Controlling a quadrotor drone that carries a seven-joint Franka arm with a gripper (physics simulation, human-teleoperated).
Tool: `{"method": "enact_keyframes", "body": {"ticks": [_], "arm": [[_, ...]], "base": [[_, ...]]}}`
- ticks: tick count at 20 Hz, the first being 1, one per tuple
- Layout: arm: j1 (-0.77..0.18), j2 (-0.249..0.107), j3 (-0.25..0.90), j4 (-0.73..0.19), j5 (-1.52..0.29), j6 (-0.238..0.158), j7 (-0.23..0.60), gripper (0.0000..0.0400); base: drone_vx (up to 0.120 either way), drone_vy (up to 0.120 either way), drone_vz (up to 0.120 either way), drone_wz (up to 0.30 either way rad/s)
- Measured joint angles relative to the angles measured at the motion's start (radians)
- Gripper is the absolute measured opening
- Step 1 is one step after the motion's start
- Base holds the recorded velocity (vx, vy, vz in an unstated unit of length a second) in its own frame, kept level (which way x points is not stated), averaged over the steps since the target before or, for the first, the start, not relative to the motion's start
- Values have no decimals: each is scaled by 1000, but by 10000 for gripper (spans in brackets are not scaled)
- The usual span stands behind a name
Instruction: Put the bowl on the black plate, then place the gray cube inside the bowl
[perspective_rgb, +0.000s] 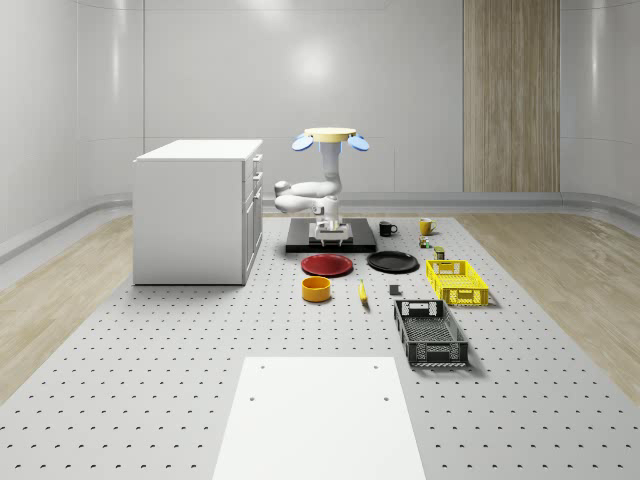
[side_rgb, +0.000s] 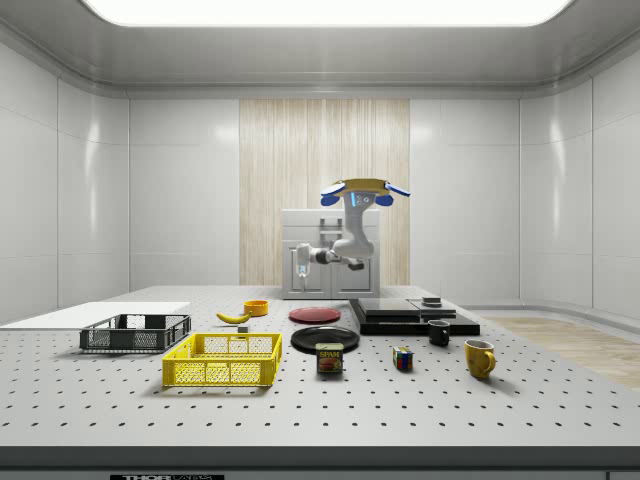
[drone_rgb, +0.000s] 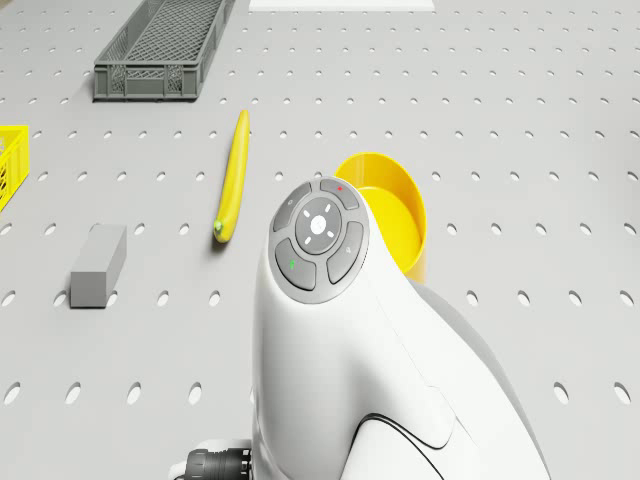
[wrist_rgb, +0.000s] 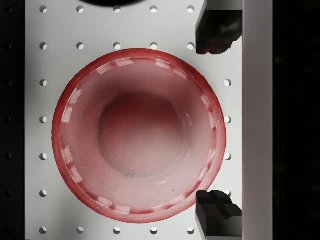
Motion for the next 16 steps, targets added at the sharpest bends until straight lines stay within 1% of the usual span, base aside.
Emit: {"method": "enact_keyframes", "body": {"ticks": [10, 14, 16], "arm": [[-6, -24, 4, 1, 10, 22, 5, 400], [-8, -33, 6, 2, 14, 31, 6, 400], [-9, -37, 7, 2, 16, 35, 7, 400]], "base": [[120, 0, 0, 0], [120, 0, -110, 0], [120, 0, -20, 0]]}}
